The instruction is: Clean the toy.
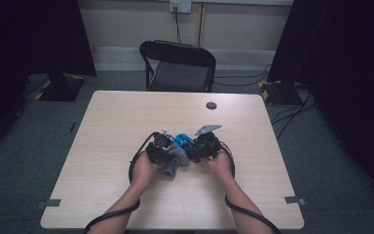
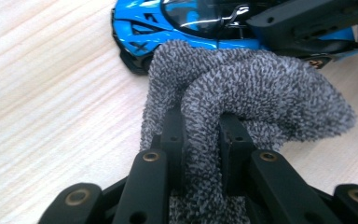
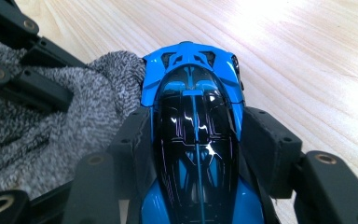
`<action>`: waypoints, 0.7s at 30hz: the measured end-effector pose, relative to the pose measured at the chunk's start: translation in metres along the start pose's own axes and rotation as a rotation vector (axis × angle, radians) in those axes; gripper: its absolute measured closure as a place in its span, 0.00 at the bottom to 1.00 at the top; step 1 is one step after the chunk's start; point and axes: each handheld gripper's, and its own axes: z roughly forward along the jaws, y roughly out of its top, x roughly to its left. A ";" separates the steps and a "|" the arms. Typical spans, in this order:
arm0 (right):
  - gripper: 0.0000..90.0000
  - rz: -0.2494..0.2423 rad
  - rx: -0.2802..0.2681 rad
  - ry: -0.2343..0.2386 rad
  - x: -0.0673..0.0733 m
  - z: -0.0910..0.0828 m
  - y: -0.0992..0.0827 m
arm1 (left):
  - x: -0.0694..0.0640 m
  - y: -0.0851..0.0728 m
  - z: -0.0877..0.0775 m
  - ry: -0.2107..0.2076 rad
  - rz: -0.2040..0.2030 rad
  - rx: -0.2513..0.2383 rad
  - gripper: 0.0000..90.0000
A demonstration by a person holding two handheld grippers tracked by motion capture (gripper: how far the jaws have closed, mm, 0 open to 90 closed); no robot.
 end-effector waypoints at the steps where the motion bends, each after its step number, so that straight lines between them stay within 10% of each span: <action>1: 0.49 0.001 0.000 0.001 0.000 0.000 0.000 | 0.001 0.000 0.000 -0.001 -0.002 0.002 0.84; 21: 0.49 0.003 -0.007 0.002 0.000 -0.001 -0.001 | 0.044 -0.007 -0.012 0.073 -0.113 -0.025 0.83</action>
